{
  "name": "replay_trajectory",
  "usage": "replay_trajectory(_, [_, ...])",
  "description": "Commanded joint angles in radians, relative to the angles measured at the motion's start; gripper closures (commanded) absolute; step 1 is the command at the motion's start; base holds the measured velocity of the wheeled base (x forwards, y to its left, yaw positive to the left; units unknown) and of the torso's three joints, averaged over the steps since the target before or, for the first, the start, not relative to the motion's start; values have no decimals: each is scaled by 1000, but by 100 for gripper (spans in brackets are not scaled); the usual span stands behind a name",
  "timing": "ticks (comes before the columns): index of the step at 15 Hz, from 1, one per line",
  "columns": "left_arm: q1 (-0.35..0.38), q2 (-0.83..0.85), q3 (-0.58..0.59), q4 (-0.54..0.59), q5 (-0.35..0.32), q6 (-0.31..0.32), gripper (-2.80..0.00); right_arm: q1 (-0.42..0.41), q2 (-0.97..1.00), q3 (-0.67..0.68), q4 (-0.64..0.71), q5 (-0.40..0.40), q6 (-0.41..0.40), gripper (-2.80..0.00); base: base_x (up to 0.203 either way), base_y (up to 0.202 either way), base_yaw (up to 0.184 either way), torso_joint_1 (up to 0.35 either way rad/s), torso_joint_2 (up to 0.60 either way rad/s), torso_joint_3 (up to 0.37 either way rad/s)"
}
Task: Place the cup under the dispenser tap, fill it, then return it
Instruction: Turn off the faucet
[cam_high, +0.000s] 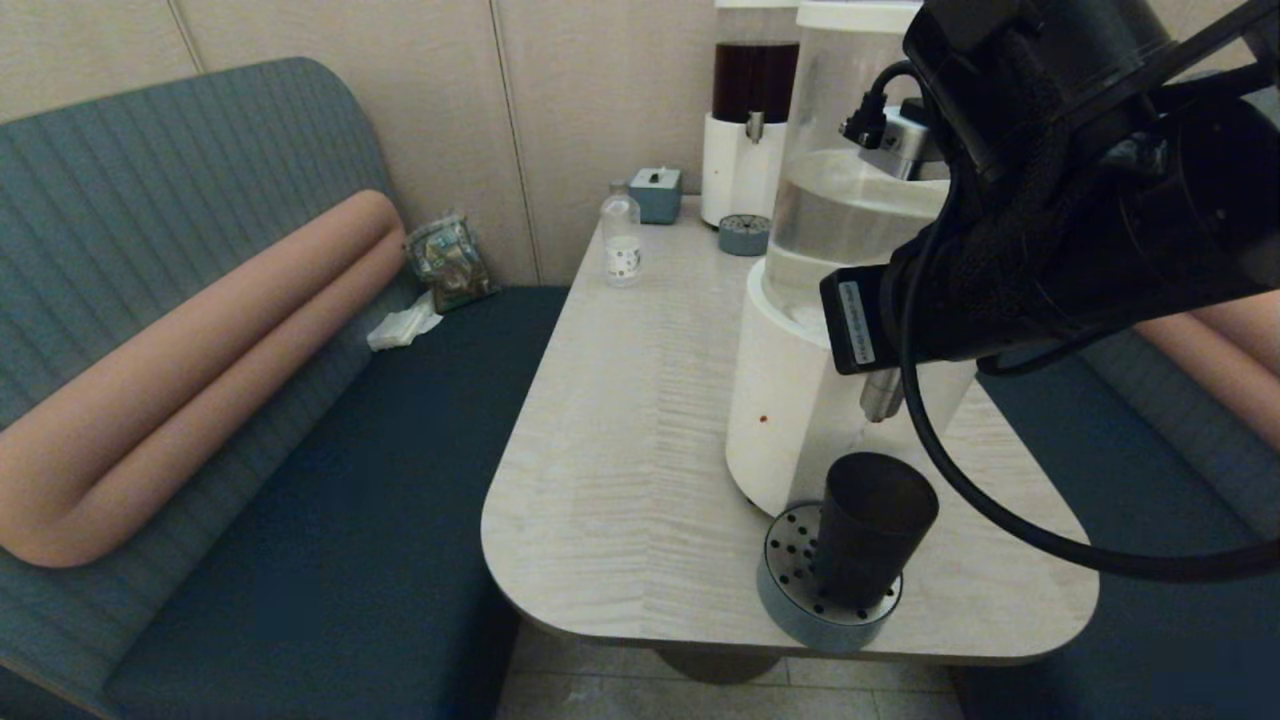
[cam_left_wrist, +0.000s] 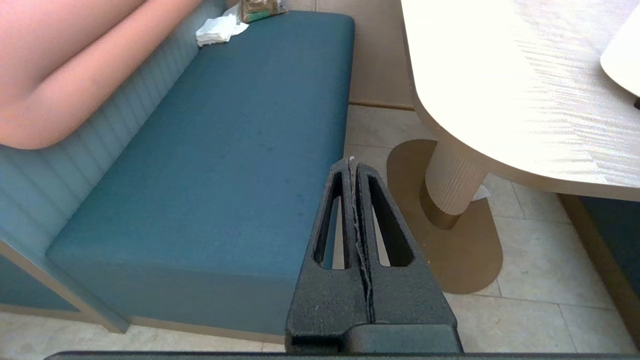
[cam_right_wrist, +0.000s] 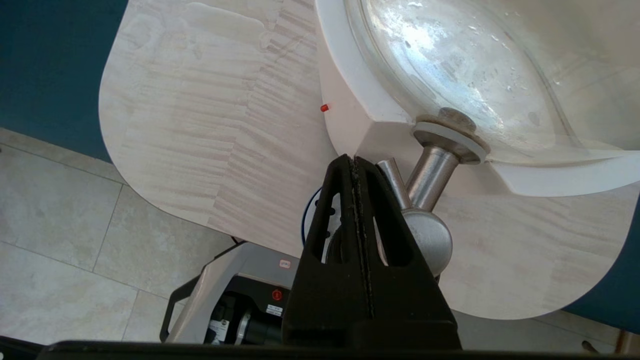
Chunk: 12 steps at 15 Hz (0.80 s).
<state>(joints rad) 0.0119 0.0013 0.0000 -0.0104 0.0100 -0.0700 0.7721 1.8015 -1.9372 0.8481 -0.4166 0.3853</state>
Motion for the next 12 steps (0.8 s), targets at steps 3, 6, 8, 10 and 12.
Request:
replay_trajectory(3, [0,0,0,0,1,-1,0,1,2,1,6,-34,1,0,0,0,0,0,0,0])
replay_trajectory(6, [0,0,0,0,1,-1,0,1,4,4,11,-47,3,0,0,0,0,0,0,0])
replay_trajectory(8, [0,0,0,0,1,-1,0,1,6,7,12,-68,3,0,0,0,0,0,0,0])
replay_trajectory(10, [0,0,0,0,1,-1,0,1,4,7,13,-75,3,0,0,0,0,0,0,0])
replay_trajectory(12, [0,0,0,0,1,-1,0,1,6,11,17,-88,3,0,0,0,0,0,0,0])
